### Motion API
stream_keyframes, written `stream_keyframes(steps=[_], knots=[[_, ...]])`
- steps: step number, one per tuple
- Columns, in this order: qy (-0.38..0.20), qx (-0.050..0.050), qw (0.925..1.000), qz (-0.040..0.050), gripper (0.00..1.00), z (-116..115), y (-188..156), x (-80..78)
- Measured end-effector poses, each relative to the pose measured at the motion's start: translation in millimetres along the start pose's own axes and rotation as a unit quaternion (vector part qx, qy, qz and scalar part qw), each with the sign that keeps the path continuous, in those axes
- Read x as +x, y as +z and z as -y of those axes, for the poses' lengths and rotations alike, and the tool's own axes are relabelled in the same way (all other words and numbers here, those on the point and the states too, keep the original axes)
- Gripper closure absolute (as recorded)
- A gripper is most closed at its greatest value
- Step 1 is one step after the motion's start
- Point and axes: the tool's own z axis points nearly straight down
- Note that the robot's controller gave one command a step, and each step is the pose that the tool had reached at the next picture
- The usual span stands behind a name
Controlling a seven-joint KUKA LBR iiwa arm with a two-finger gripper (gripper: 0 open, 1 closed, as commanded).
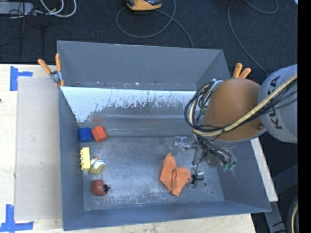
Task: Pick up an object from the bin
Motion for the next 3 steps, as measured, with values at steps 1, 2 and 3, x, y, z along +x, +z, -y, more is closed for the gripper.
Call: stream_keyframes(steps=[1, 2, 3], knots=[[-0.017, -0.001, 0.9999, -0.0016, 0.0, -7.7, 47.7, 9.1], [-0.128, -0.001, 0.9918, -0.0021, 1.0, 5.1, 92.8, 7.5], [-0.128, -0.001, 0.9918, -0.0021, 1.0, 5.1, 92.8, 7.5]])
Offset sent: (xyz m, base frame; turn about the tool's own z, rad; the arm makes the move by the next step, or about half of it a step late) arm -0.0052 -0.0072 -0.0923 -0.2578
